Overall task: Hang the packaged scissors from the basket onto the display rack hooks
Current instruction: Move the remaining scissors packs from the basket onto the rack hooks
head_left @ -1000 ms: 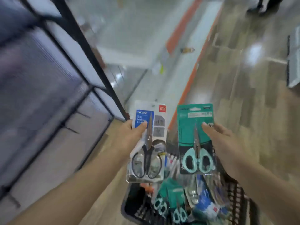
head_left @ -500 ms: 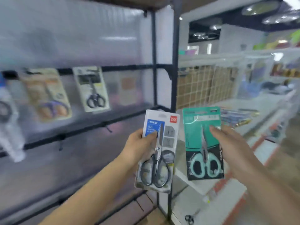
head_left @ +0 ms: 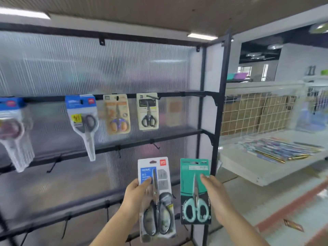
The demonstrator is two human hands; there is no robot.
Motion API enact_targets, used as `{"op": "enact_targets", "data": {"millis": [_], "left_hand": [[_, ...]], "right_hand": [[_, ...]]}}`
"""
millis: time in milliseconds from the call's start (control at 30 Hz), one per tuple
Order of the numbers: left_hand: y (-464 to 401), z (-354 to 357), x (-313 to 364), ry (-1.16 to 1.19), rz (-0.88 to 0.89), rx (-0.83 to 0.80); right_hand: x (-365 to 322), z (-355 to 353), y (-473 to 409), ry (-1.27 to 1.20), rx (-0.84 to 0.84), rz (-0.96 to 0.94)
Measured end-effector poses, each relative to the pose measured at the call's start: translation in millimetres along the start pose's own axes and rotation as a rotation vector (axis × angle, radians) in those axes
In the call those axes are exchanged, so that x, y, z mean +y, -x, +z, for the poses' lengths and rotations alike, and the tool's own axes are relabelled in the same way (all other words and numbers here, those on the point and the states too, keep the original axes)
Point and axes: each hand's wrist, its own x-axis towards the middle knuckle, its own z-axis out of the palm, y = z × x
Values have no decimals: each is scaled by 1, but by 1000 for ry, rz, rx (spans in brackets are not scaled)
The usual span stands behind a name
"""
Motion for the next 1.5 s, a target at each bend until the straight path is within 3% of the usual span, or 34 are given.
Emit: {"op": "enact_targets", "data": {"millis": [200,733,1500], "left_hand": [[-23,23,16,-104,52,30],[-147,130,72,-120,117,-225],[-192,120,76,-188,124,-271]], "right_hand": [[-12,-3,-38,3,47,14],[-137,-29,-162,72,272,-270],[-158,-25,-214,78,352,-223]]}}
